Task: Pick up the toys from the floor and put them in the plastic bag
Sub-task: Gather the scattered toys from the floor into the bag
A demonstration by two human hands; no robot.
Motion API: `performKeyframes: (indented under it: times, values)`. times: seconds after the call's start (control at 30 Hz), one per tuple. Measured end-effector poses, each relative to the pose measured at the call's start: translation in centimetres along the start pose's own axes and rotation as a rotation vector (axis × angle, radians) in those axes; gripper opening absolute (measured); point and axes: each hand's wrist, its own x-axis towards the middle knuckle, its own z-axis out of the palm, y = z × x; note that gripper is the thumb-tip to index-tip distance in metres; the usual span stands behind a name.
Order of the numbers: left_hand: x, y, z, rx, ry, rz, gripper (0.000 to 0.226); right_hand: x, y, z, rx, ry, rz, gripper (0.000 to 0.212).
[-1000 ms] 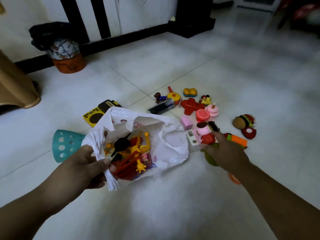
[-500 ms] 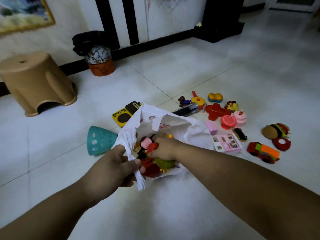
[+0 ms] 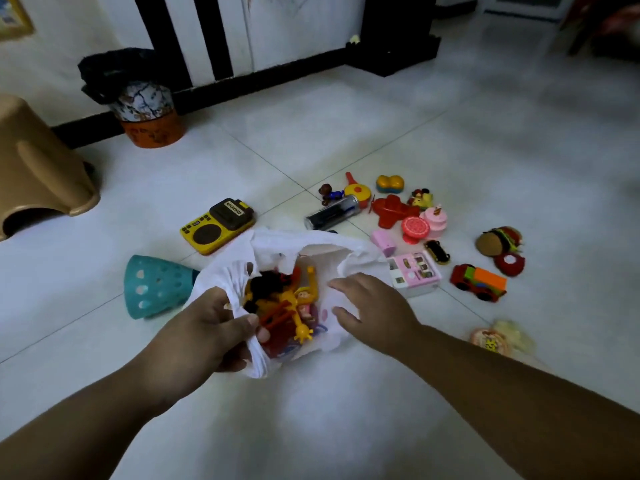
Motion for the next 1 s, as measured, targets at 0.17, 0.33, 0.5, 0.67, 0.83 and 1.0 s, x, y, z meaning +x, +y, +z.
performKeyframes:
  times: [0.17,0.33,0.5,0.67,0.83,1.0]
  values:
    - [0.8,-0.5,0.3,-0.030,-0.044,0.001,0.043,-7.4,9.3,-2.8,-0.259,-0.175,0.448,0.054]
    - [1.6,-1.5,0.0,-0.030,-0.037,0.007,0.033,-12.3,15.5,-4.5,-0.253,-0.549,0.928,0.095]
    - [1.2,-1.3,-0.5,0.011,0.004,0.004,0.090,-12.5,16.1,-2.2,-0.269,-0.697,0.871,0.082]
    - [1.3,-1.1,0.3,-0.020,0.004,0.009,0.092,-11.7,15.0,0.2,-0.199,-0.612,0.911,0.083]
    - [1.5,-0.9,1.1,-0.008,-0.038,-0.006,0.083,-12.1,15.6,0.3,-0.314,-0.596,0.914,0.083]
    - [2.1,-1.4,0.9,-0.006,0.001,-0.011,0.103,-11.9,16.5,-0.9,-0.358,-0.468,0.911,0.088]
